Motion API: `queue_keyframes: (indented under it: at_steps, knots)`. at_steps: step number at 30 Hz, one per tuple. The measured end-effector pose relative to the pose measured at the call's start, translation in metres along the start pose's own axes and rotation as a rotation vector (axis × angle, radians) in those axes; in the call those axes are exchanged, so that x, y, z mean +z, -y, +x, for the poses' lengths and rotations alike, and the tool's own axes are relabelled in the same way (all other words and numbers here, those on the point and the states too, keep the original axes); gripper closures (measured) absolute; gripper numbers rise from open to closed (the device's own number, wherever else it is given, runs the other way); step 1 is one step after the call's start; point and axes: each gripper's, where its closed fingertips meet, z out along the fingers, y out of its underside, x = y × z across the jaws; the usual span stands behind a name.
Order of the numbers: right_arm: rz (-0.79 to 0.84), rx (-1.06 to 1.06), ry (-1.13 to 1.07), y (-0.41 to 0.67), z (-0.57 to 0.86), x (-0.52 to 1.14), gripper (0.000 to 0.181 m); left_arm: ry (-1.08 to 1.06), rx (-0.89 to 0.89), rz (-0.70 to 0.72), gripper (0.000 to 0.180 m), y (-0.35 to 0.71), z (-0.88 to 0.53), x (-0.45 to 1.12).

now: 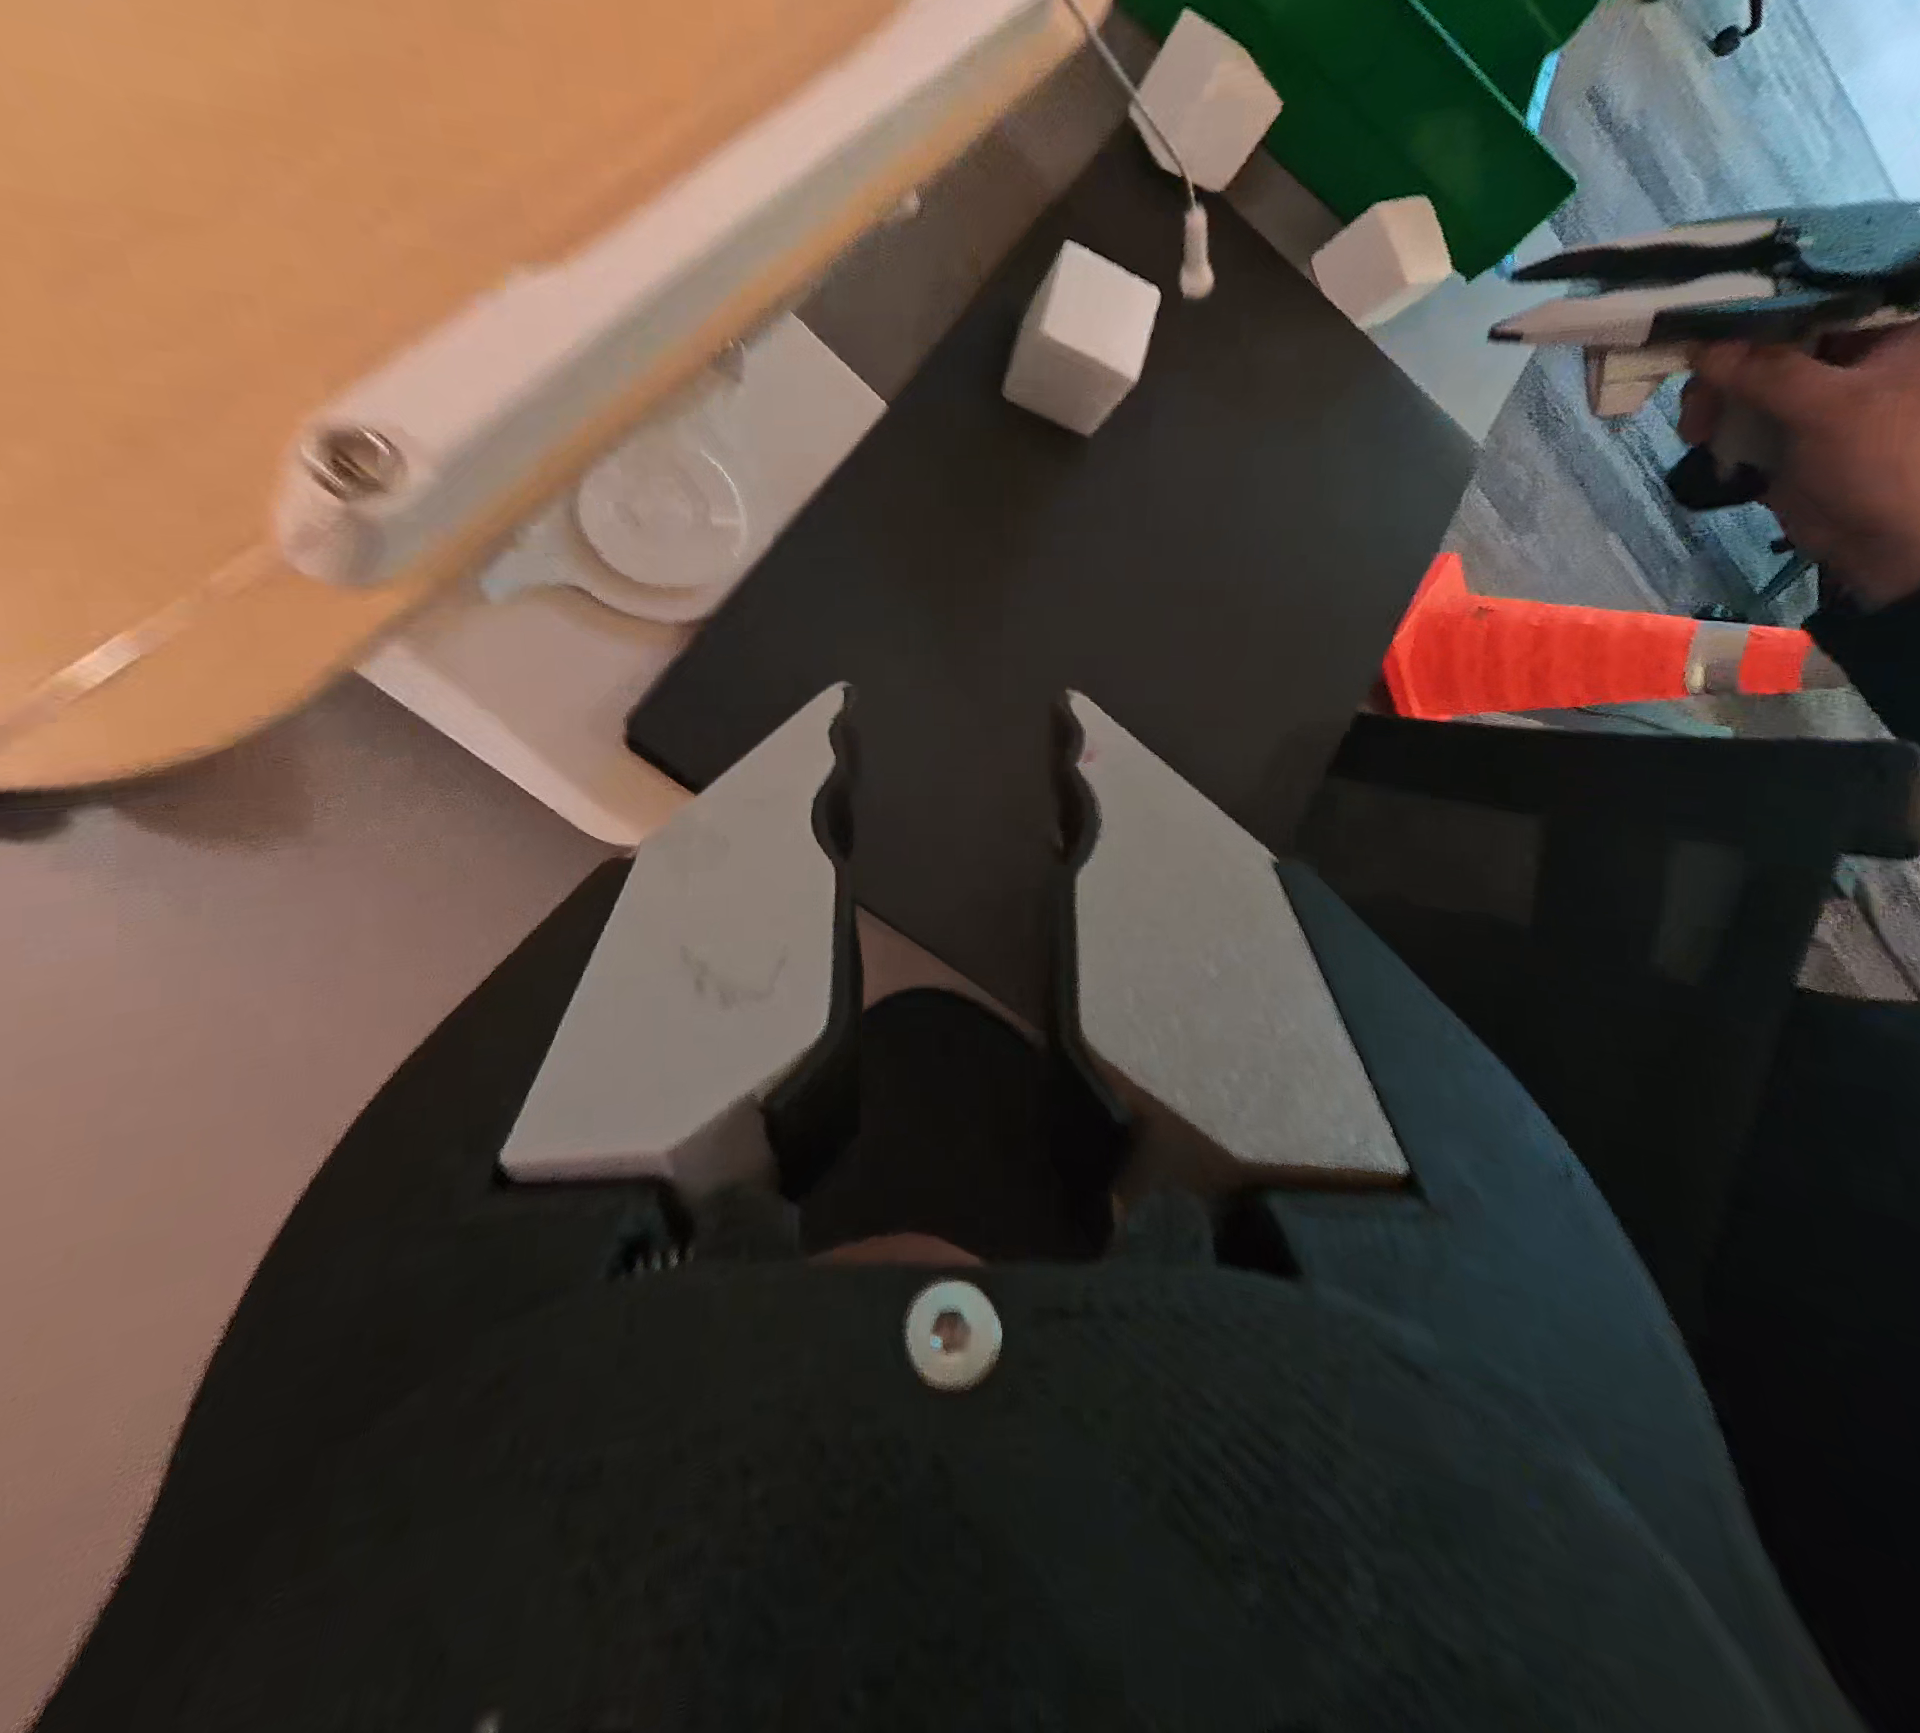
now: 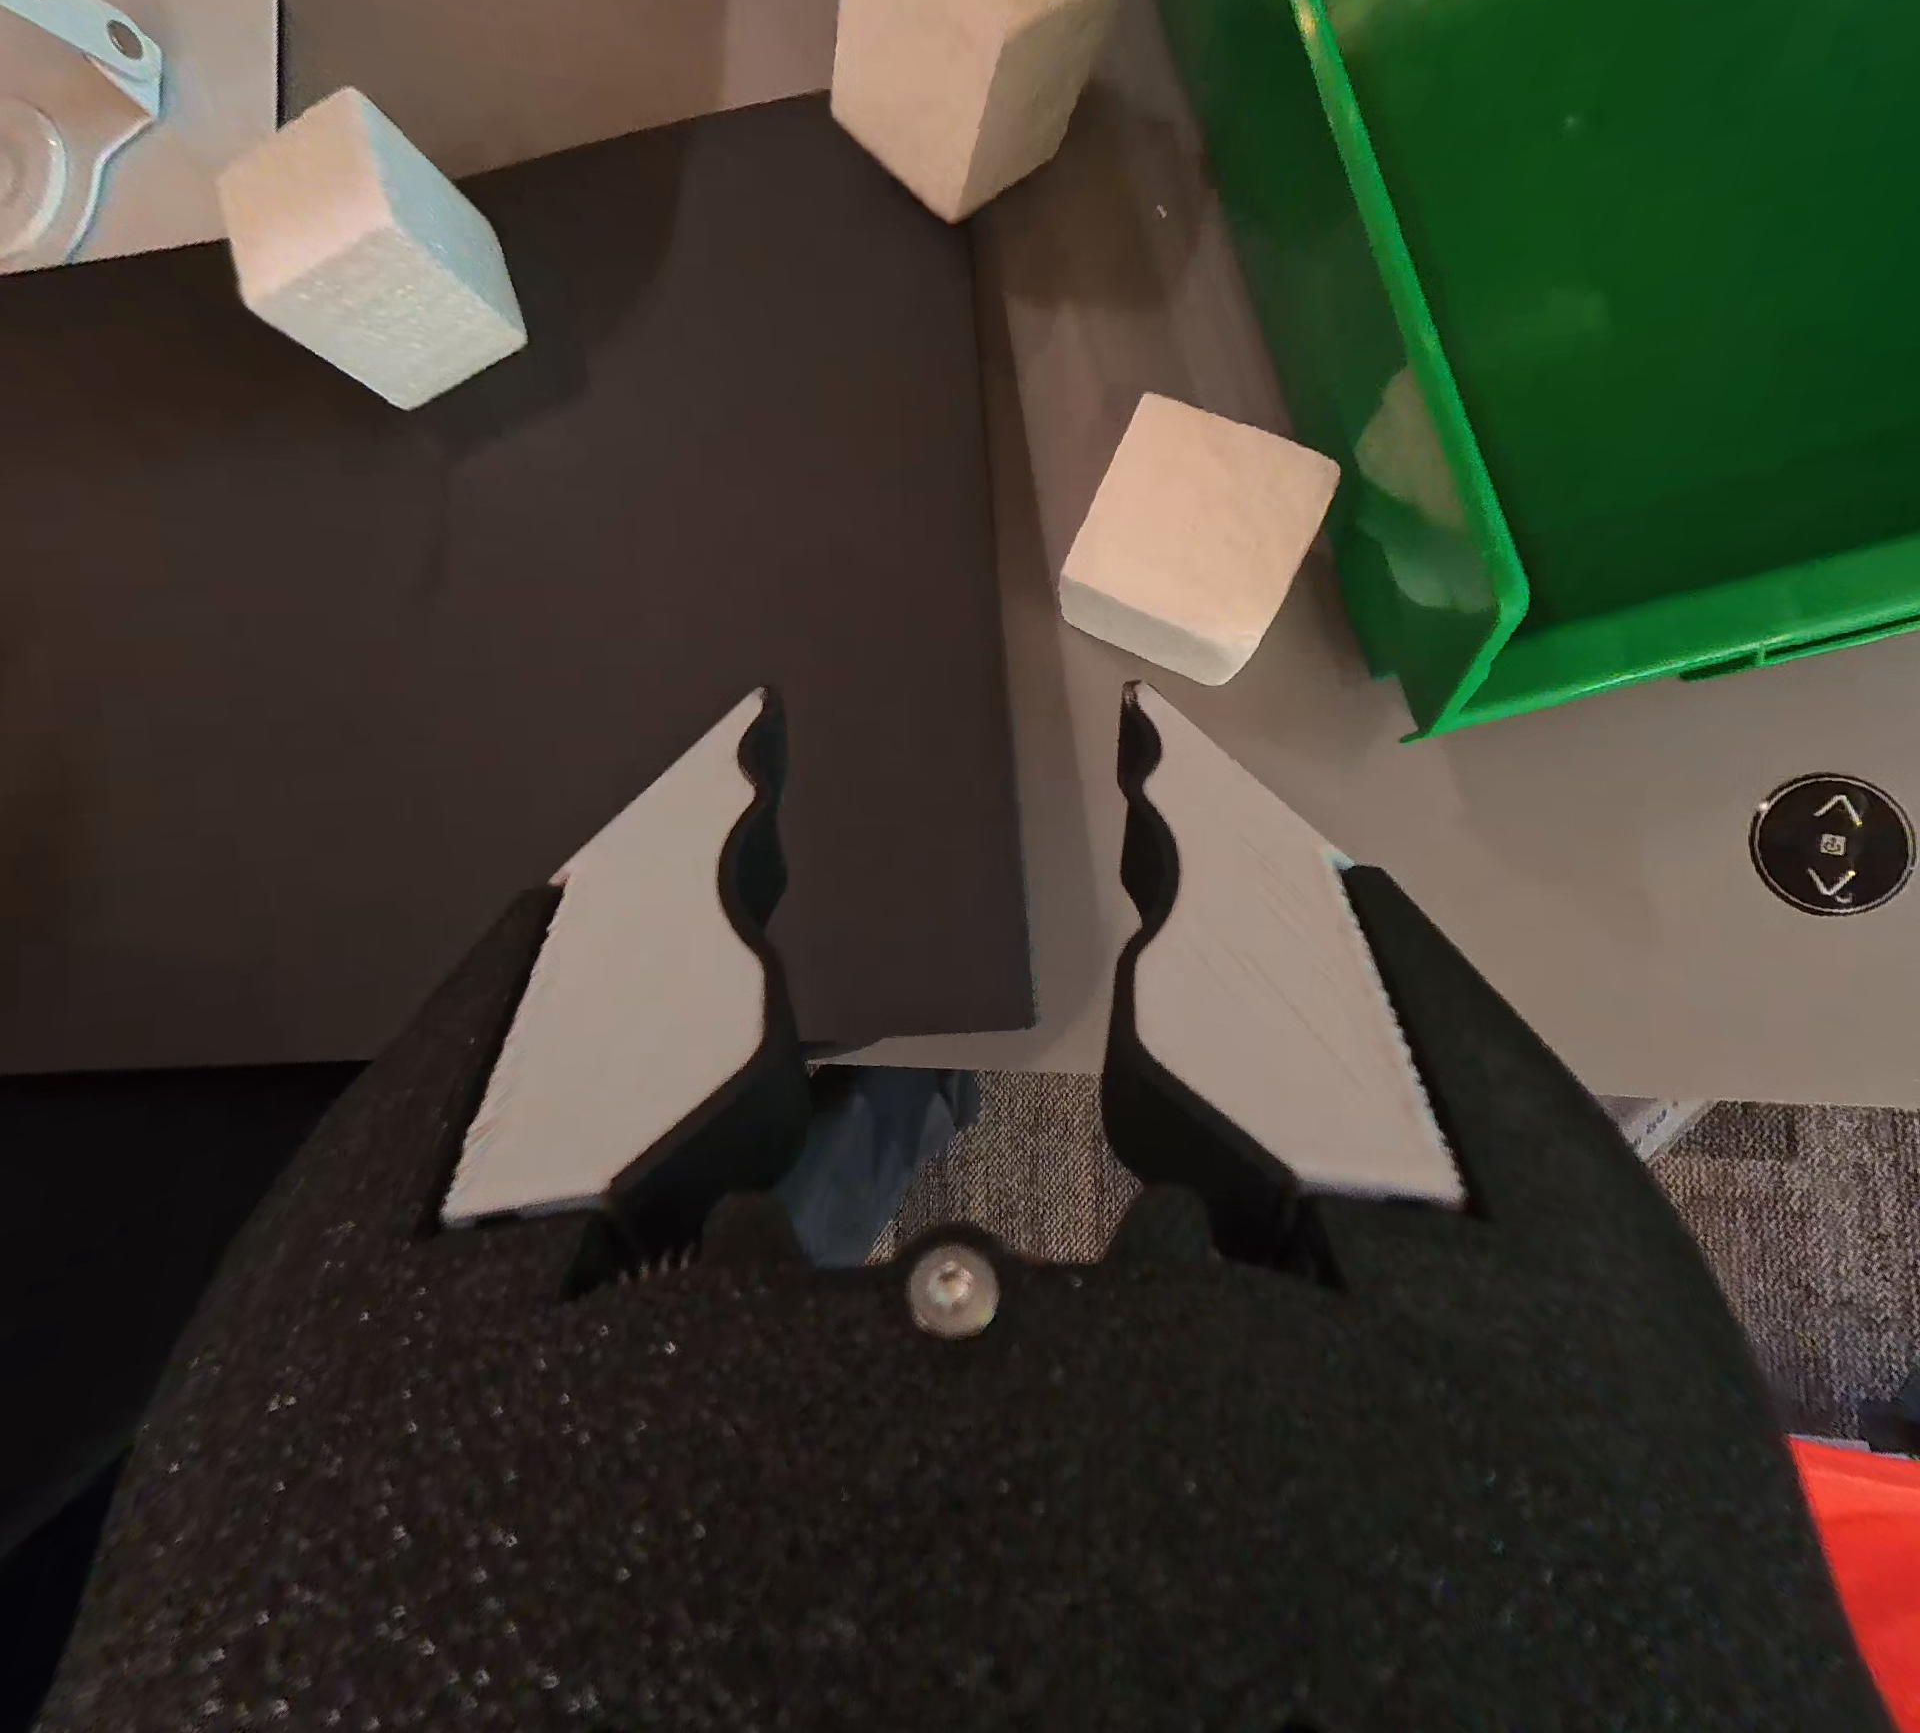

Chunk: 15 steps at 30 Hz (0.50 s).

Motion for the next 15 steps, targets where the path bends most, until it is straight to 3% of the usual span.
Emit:
queue_keyframes:
  at_steps: [6, 15]
  knots:
    - [0.047, -0.014, -0.015, 0.002, -0.008, -0.019, 0.118, -0.009, 0.108, -0.06, 0.142, -0.038, 0.033, 0.022]
    - [0.158, -0.126, -0.014, 0.025, -0.012, -0.048, 0.117, -0.065, 0.086, -0.095, 0.138, -0.061, 0.08, 0.047]
